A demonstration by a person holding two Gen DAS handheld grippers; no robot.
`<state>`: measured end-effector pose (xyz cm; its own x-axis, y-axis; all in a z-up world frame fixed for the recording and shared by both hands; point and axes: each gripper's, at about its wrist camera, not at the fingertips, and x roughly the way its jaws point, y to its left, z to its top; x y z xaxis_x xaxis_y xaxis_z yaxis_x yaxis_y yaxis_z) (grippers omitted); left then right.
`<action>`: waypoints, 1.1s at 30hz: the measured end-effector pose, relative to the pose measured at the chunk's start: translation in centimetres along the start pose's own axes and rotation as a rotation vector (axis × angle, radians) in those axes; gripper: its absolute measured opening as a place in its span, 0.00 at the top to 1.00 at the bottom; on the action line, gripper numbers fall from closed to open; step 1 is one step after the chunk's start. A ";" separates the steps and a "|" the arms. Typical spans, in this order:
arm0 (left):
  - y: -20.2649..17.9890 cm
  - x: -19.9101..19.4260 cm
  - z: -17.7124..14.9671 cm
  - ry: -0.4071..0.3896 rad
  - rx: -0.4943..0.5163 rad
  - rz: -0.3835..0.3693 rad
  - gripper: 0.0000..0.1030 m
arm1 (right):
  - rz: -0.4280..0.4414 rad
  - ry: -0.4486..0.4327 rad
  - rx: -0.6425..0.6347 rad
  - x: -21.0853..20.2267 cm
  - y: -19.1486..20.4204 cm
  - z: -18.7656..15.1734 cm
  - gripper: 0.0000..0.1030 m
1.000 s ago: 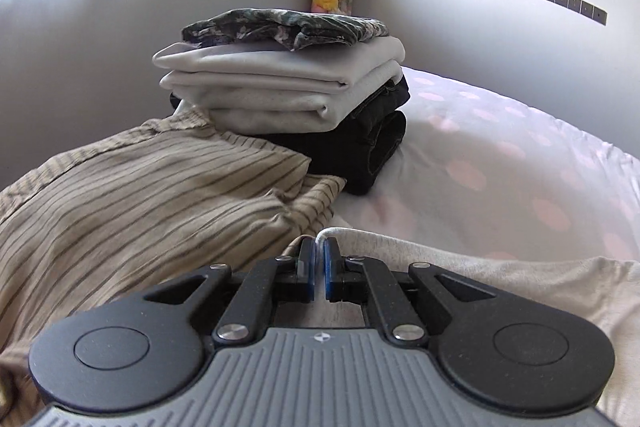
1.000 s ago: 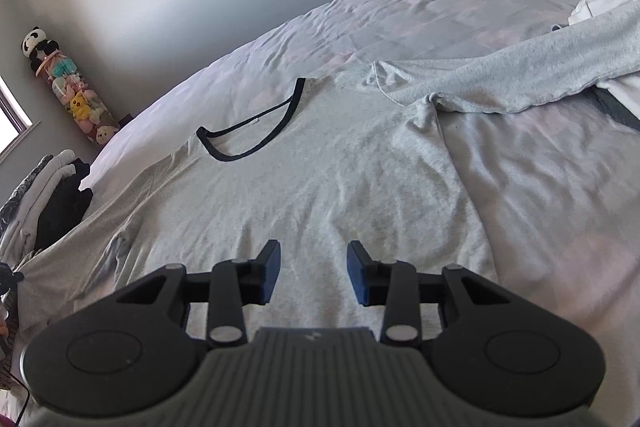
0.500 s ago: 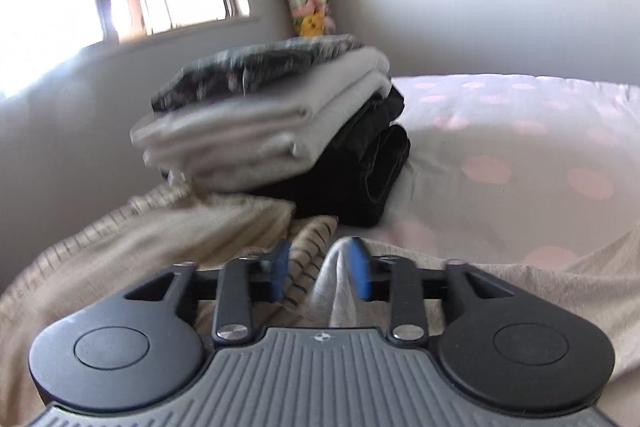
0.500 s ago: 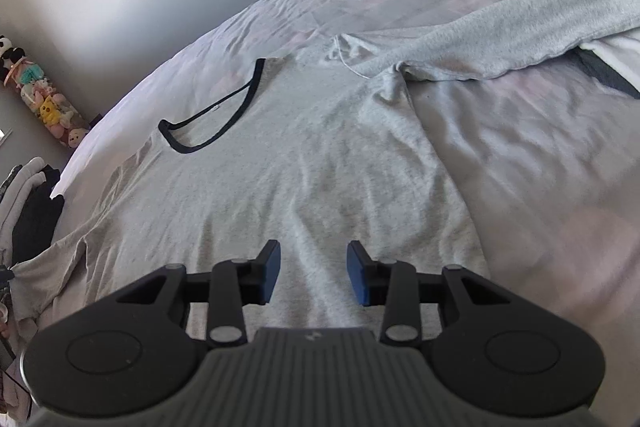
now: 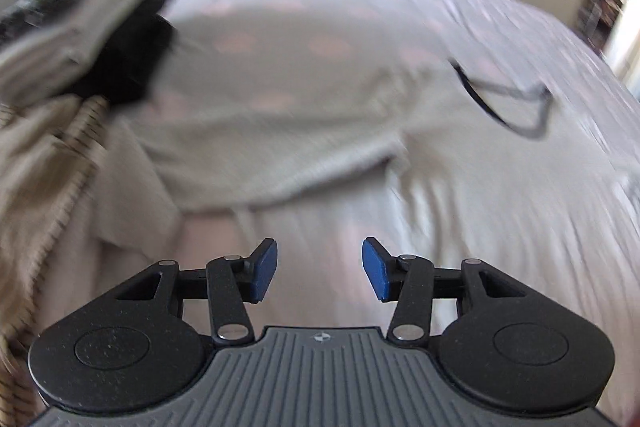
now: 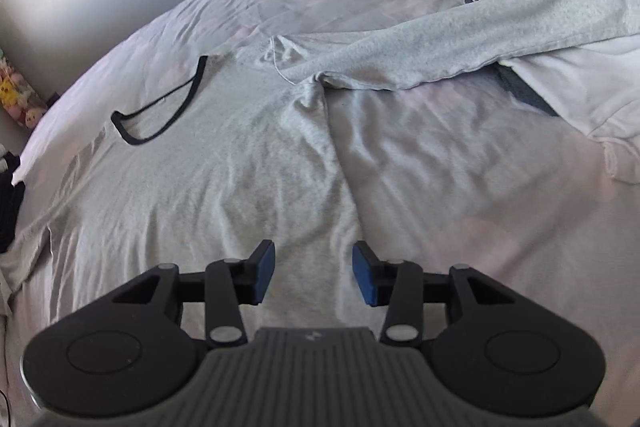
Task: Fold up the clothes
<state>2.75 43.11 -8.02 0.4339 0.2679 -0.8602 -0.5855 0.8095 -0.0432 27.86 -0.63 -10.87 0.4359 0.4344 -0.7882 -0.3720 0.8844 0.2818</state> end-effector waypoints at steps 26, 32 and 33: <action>-3.6 -1.2 -8.6 0.338 -0.031 -0.163 0.97 | 0.116 0.331 -0.052 -2.1 -8.0 -3.7 0.93; -2.8 -6.3 -7.2 0.275 0.020 -0.187 0.97 | 0.176 0.250 -0.061 -7.3 -7.7 -1.2 0.94; -3.1 -6.5 -6.9 0.278 0.042 -0.178 0.97 | 0.171 0.245 -0.075 -8.0 -7.4 -0.7 0.95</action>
<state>-2.92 35.25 -5.78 0.3204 -0.0277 -0.9469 -0.4856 0.8534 -0.1893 26.55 -10.82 -7.03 0.1548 0.5136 -0.8440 -0.4865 0.7831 0.3873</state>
